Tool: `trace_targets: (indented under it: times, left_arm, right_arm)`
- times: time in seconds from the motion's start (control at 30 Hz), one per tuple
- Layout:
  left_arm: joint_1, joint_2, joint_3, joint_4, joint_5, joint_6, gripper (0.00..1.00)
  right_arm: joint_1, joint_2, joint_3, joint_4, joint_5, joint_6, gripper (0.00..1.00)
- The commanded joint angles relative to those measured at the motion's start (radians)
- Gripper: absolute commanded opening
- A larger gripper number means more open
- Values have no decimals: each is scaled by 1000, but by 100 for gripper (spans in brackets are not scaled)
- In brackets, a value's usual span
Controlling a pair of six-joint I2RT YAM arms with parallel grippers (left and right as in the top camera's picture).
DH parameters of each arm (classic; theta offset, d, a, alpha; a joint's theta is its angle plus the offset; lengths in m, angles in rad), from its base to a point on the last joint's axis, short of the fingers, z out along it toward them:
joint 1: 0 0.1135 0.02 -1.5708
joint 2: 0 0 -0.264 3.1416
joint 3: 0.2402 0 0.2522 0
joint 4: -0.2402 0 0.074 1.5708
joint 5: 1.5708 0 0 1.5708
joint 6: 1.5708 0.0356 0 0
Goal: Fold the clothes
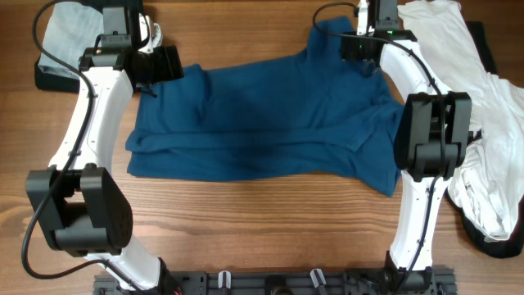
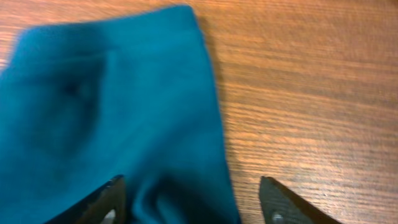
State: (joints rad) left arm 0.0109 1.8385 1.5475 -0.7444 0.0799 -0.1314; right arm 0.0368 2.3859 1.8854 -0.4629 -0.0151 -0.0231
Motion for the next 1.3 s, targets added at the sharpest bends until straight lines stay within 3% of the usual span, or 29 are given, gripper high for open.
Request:
trace_targets:
  times: [0.0, 0.13, 0.2, 0.4, 1.0, 1.03, 1.07, 1.1, 1.13, 1.17, 1.27]
  left_arm:
    - [-3, 0, 10, -1, -3, 23, 87]
    - [-3, 0, 10, -1, -3, 23, 87]
    - [-3, 0, 10, -1, -3, 23, 87]
    - [-3, 0, 10, -1, -3, 23, 87]
    - [-3, 60, 10, 80, -2, 23, 86]
    - [-3, 60, 10, 94, -2, 23, 85]
    - [-3, 60, 10, 106, -3, 23, 86]
    - [-3, 60, 10, 123, -3, 23, 86]
    - [-3, 60, 10, 140, -3, 23, 86]
    - [-3, 60, 10, 157, -8, 23, 86]
    - [-3, 65, 10, 202, -26, 24, 85]
  right_arm:
    - [-8, 56, 12, -5, 23, 8, 62]
    - [-11, 62, 12, -6, 23, 8, 43]
    - [-11, 62, 13, 2, 23, 10, 25]
    - [-25, 49, 13, 4, 87, 87, 4]
    - [-160, 9, 44, -34, 7, 88, 4]
    - [-160, 8, 58, -50, 6, 84, 5]
    - [-160, 8, 72, -65, 6, 79, 13]
    - [-160, 5, 90, -82, -3, 69, 43]
    - [-160, -1, 100, -92, -16, 58, 66]
    - [-160, -11, 107, -100, -29, 49, 79]
    - [-160, -62, 110, -119, -51, 50, 86]
